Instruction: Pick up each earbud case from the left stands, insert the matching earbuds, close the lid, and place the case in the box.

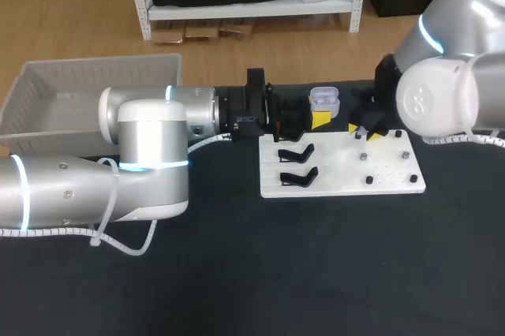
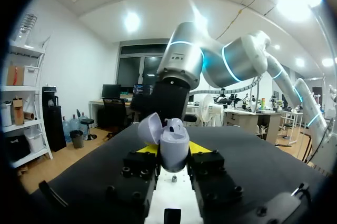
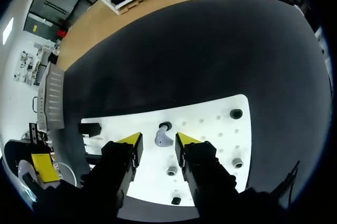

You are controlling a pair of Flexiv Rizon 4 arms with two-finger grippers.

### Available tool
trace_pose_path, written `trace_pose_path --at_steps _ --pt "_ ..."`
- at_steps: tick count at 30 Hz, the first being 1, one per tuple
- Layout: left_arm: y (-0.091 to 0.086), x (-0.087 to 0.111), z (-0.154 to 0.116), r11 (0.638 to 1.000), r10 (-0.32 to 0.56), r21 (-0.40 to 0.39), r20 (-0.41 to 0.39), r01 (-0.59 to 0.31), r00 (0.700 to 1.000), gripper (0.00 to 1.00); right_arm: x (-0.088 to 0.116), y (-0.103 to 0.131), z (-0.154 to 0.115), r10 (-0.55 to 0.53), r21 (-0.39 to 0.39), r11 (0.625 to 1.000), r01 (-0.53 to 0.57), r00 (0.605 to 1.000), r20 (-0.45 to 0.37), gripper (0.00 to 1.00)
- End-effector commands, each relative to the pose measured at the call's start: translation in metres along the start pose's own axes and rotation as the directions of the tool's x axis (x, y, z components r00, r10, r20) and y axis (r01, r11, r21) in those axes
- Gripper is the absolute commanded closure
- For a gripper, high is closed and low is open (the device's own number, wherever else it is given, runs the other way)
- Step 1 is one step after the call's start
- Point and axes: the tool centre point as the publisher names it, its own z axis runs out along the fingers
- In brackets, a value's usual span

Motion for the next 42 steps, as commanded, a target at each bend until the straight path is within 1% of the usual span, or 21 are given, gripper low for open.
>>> trace_pose_path --at_steps 1,18,21,23,24,26,29,30,32,36,42 --pt "0.000 0.001 0.000 1.000 0.002 -0.001 0.003 -0.002 1.000 1.00 -0.002 0.001 0.001 -0.002 0.001 1.000 0.002 1.000 -0.006 0.64" --pt "0.000 0.001 0.000 1.000 0.002 -0.001 0.003 -0.002 1.000 1.00 0.002 -0.001 0.002 0.000 0.005 1.000 0.000 1.000 -0.018 0.67" --pt "0.000 0.001 0.000 1.000 0.002 -0.001 0.003 -0.002 1.000 1.00 0.002 -0.001 0.003 -0.001 0.006 1.000 0.001 1.000 -0.020 0.72" --pt "0.000 0.001 0.000 1.000 0.002 -0.001 0.003 -0.002 1.000 1.00 0.002 -0.002 0.003 0.001 0.005 1.000 -0.001 1.000 -0.020 0.72" --pt "0.000 0.001 0.000 1.000 0.002 -0.001 0.003 -0.002 1.000 1.00 0.003 -0.002 0.003 0.003 0.006 1.000 -0.003 1.000 -0.019 0.77" --pt "0.000 0.001 0.000 1.000 0.002 -0.001 0.003 -0.002 1.000 1.00 0.002 -0.003 0.002 0.005 0.007 1.000 -0.005 1.000 -0.018 0.83" --pt "0.000 0.001 0.000 1.000 0.002 -0.001 0.003 -0.002 1.000 1.00 0.002 -0.003 0.002 0.005 0.009 1.000 -0.005 1.000 -0.019 0.85" --pt "0.000 0.001 0.000 1.000 0.002 -0.001 0.003 -0.002 1.000 1.00 0.002 -0.003 0.002 0.005 0.009 1.000 -0.005 1.000 -0.020 0.88" --pt "0.000 0.001 0.000 1.000 0.002 -0.001 0.003 -0.002 1.000 1.00 0.002 -0.003 0.002 0.006 0.010 1.000 -0.006 1.000 -0.019 1.00" --pt "0.000 0.001 0.000 1.000 0.002 -0.001 0.003 -0.002 1.000 1.00 0.003 -0.001 -0.001 -0.001 0.009 1.000 0.001 1.000 -0.020 1.00" --pt "0.000 0.001 0.000 1.000 0.002 -0.001 0.003 -0.002 1.000 1.00 0.004 0.005 -0.026 0.008 0.018 1.000 -0.008 1.000 -0.002 1.00"
